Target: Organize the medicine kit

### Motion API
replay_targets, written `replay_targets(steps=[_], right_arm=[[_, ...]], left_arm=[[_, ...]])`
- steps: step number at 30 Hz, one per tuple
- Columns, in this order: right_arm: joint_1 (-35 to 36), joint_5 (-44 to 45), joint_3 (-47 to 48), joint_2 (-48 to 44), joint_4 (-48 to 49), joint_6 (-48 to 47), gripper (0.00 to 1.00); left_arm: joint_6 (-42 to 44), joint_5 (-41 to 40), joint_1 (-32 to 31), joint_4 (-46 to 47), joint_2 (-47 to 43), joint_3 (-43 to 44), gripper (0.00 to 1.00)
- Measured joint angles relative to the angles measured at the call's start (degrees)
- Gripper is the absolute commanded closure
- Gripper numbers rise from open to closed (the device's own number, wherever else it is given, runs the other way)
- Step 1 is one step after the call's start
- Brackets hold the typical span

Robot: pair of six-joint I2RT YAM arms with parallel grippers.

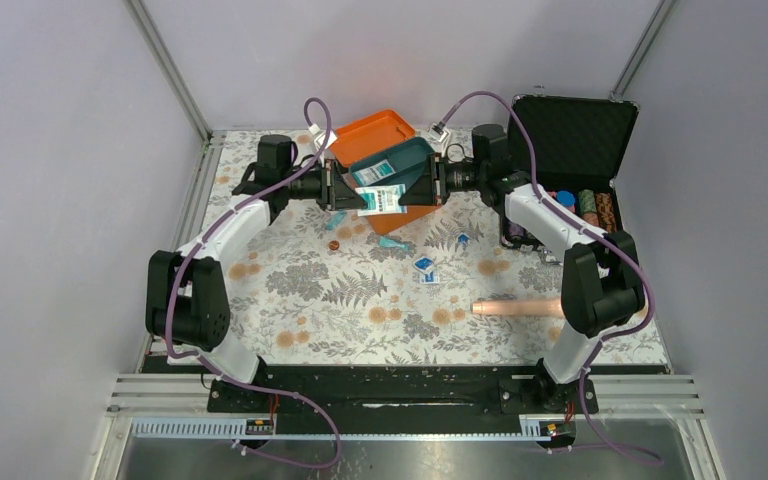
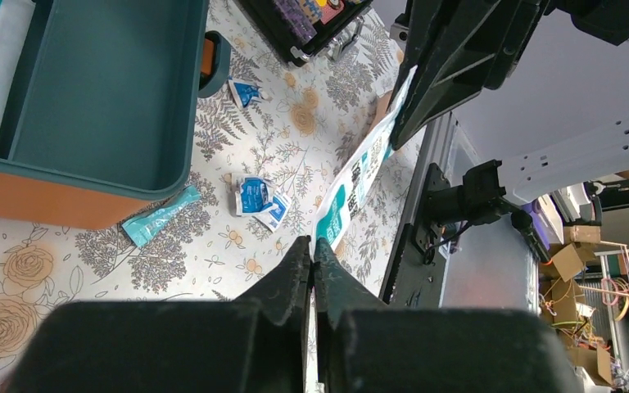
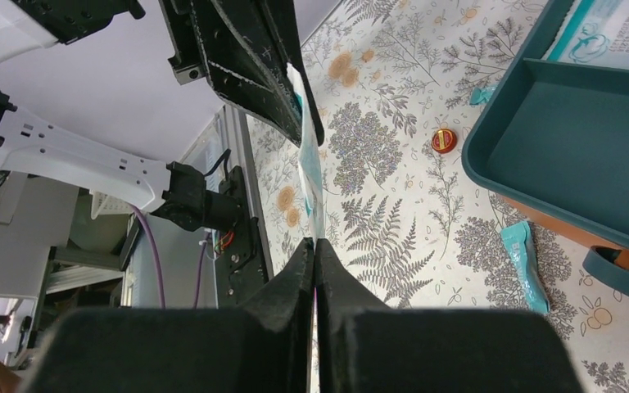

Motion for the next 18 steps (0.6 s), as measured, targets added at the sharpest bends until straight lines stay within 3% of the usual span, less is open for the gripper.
replay_targets(steps=[4, 9, 10, 18], right_arm=[[-0.1, 1.1, 0.0, 0.0, -0.2, 0.4, 0.43], [-0.8, 1.9, 0.0, 0.0, -1.0, -0.1, 0.06], [-1.2, 2.1, 0.0, -0.1, -1.2, 0.0, 0.01], [-5.6, 4.0, -3.4, -4.3, -4.0, -1.3, 0.01]], left_arm=[[-0.9, 0.0, 0.0, 0.6, 0.0, 0.0, 1.0], [-3.7, -3.1, 0.0, 0.8, 0.0, 0.6, 1.0], [-4.5, -4.2, 0.2, 0.9, 0.0, 0.9, 1.0], [-17.9, -19.0, 2.0, 2.5, 2.9, 6.1, 1.0]])
